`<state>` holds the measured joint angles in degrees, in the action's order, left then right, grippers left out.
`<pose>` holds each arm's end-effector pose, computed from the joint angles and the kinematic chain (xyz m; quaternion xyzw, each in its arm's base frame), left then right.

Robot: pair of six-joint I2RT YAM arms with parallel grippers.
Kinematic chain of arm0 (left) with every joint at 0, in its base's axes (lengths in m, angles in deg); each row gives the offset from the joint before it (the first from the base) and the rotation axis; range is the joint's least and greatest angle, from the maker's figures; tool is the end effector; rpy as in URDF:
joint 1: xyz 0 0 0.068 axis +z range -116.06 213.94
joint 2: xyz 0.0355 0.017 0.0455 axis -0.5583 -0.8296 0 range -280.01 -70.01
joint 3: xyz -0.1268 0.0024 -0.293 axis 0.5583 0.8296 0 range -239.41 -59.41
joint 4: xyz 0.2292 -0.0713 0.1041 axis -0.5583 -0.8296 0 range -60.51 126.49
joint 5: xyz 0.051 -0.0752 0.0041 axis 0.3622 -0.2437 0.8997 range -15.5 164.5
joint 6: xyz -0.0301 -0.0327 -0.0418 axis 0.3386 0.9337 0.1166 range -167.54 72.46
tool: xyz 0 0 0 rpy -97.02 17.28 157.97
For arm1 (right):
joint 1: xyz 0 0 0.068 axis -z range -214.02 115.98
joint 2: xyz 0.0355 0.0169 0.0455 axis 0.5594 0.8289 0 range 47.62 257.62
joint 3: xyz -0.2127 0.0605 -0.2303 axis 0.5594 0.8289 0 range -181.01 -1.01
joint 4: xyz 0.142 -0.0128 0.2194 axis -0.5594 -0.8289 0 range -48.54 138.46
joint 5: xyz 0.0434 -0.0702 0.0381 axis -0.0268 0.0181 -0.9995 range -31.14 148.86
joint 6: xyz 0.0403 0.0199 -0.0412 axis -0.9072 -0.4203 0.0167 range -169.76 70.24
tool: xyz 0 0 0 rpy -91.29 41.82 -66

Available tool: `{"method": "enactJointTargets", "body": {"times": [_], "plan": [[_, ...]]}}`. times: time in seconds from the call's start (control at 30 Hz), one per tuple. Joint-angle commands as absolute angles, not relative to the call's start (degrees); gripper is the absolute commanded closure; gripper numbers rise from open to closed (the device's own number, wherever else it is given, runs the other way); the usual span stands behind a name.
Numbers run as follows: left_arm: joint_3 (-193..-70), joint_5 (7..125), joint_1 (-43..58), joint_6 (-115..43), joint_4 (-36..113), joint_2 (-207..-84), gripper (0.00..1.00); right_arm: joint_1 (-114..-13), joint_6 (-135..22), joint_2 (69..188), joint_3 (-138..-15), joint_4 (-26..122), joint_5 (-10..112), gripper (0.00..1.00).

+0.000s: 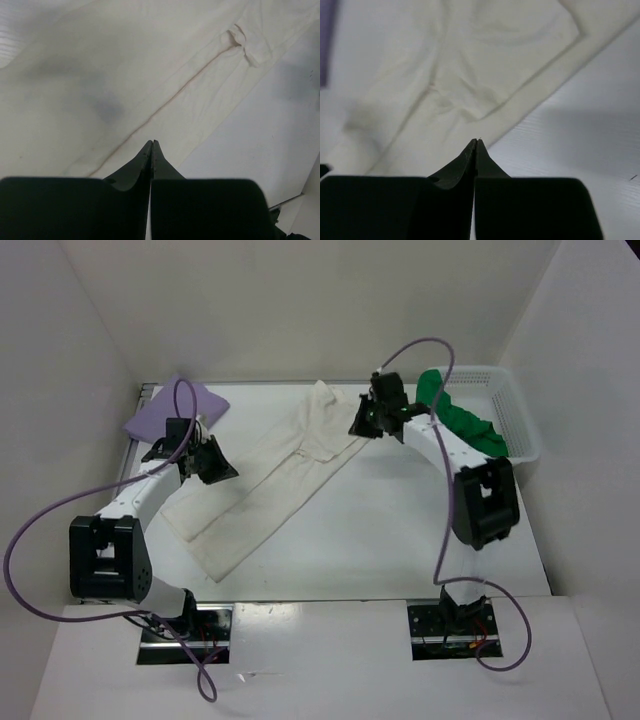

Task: Fold and stack the t-shirts
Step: Rotate the tshirt 90 degrees

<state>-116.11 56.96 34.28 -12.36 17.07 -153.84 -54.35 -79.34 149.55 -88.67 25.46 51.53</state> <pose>0.3129 -0.0118 0.2797 -0.2263 0.8916 -0.2447 0.3066 0.4028 0.1554 0.3441 0.0438 0.8935 0.2390 0.3776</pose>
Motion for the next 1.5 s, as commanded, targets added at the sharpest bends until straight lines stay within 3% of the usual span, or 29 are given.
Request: {"method": "enactJointTargets", "body": {"times": [0.0,0.33,0.53,0.8,0.87,0.97,1.1,1.2,1.3,1.4,1.47], "plan": [[-119.51,57.98,31.66,-15.80,17.51,-154.21,1.00,-53.88,-78.41,158.52,-84.59,28.34,53.23,1.00],[-118.91,55.87,31.65,-16.96,16.36,-150.79,0.90,-52.03,-78.41,173.90,-94.43,28.43,57.35,1.00],[-117.06,55.34,31.65,-15.90,16.36,-149.03,0.84,-51.51,-77.88,184.18,-108.21,23.17,56.76,1.00],[-118.91,54.82,31.65,-14.06,15.84,-149.03,0.80,-51.51,-77.88,204.74,-153.45,5.16,53.41,1.00],[-119.79,54.82,31.65,-13.44,15.22,-149.55,0.80,-51.51,-77.88,205.30,-160.85,0.41,53.41,0.99],[-122.15,54.20,31.65,-12.83,15.22,-149.55,0.79,-51.51,-77.36,195.13,-150.72,0.91,53.41,0.91],[-124.00,52.98,31.65,-12.30,16.45,-150.60,0.75,-51.51,-79.46,168.83,-121.23,15.82,50.70,0.71],[-125.32,52.97,31.65,-13.08,16.45,-151.83,0.72,-54.57,-83.41,155.26,-94.98,22.60,47.11,0.62],[-125.32,52.97,31.65,-14.31,16.45,-152.45,0.70,-62.99,-88.60,148.80,-78.34,30.61,42.70,0.59],[-122.69,52.97,31.65,-14.32,16.45,-152.98,0.69,-74.77,-93.69,146.76,-70.13,36.50,41.38,0.51],[-121.90,53.58,32.18,-14.32,16.45,-152.45,0.68,-79.69,-98.68,146.76,-66.25,40.61,40.49,0.51]]}}
